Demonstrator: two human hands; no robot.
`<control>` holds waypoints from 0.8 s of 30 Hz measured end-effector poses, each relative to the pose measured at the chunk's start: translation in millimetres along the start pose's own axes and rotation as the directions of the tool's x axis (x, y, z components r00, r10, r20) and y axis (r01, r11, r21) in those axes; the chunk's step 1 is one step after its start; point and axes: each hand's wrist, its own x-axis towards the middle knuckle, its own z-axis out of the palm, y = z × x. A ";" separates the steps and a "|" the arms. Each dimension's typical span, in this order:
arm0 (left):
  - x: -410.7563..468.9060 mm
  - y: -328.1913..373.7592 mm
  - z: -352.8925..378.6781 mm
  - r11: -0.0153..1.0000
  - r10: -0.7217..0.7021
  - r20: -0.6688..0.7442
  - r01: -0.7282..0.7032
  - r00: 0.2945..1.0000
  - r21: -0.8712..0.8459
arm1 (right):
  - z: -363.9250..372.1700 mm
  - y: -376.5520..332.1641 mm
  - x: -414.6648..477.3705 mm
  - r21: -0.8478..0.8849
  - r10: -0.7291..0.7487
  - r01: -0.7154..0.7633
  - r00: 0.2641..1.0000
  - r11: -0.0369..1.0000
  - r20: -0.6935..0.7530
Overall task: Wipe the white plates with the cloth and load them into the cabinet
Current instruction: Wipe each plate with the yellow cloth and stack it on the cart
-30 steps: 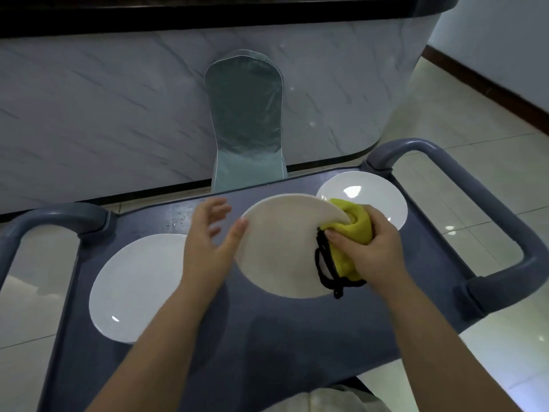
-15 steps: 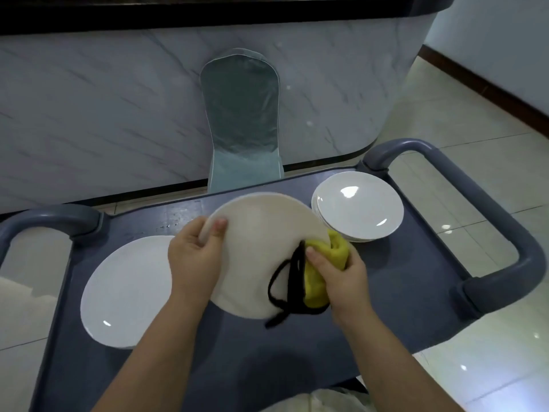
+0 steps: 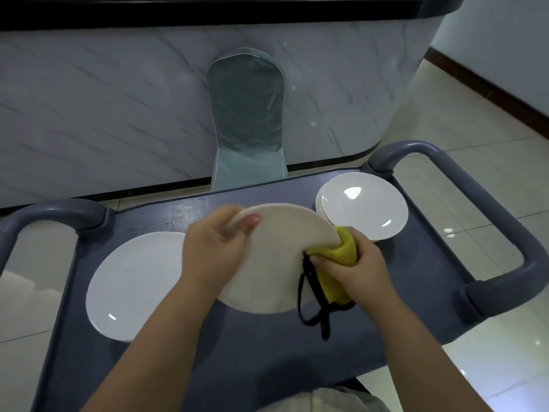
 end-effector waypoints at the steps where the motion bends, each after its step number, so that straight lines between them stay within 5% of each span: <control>1: -2.0 4.0 5.1 0.981 0.132 0.050 -0.138 0.990 0.136 | 2.1 -8.4 4.0 -0.120 -0.080 0.082 0.997 0.989 0.020; 3: -6.8 9.4 17.8 0.858 0.392 0.137 -0.415 0.910 0.303 | 9.3 -28.5 13.5 -0.281 -0.288 0.323 0.944 0.904 0.159; 5: -4.8 12.8 20.1 0.865 0.432 0.126 -0.450 0.893 0.223 | 13.8 -44.3 22.9 -0.377 -0.402 0.462 0.886 0.803 0.229; 8: 3.3 5.3 7.7 0.994 -0.014 -0.117 0.001 0.993 -0.106 | 4.8 -48.5 26.7 -0.172 -0.307 0.302 0.952 0.938 -0.005; 10: 0.2 -1.8 8.1 0.881 -0.381 -0.269 0.259 0.885 -0.395 | 11.9 -34.0 14.4 0.130 -0.121 0.141 0.981 0.981 -0.153; 12: -11.3 -3.5 22.6 0.687 -0.642 -0.255 0.395 0.723 -0.610 | 38.6 -11.6 -4.8 0.404 0.097 0.001 0.970 0.915 -0.221; 16: -44.4 -17.8 55.1 0.448 -0.781 -0.001 0.557 0.625 -0.699 | 51.7 5.0 -1.1 0.558 0.361 -0.140 0.880 0.818 -0.308; 18: -52.7 -27.7 51.8 0.282 -0.776 0.275 0.702 0.568 -0.654 | 30.8 5.3 9.6 0.399 0.265 -0.111 0.896 0.910 -0.356; 20: -52.6 -33.6 39.3 0.086 -0.766 0.499 0.835 0.404 -0.544 | 9.1 0.9 12.9 0.106 -0.020 0.066 0.923 0.992 -0.385; 22: -46.1 -31.7 25.2 -0.120 -0.688 0.656 0.844 0.309 -0.523 | -3.3 -2.3 11.8 -0.185 -0.361 0.320 0.893 0.929 -0.269; 24: -32.4 -20.7 12.7 -0.208 -0.549 0.753 0.813 0.363 -0.543 | -4.5 -4.9 14.4 -0.405 -0.625 0.555 0.779 0.726 -0.053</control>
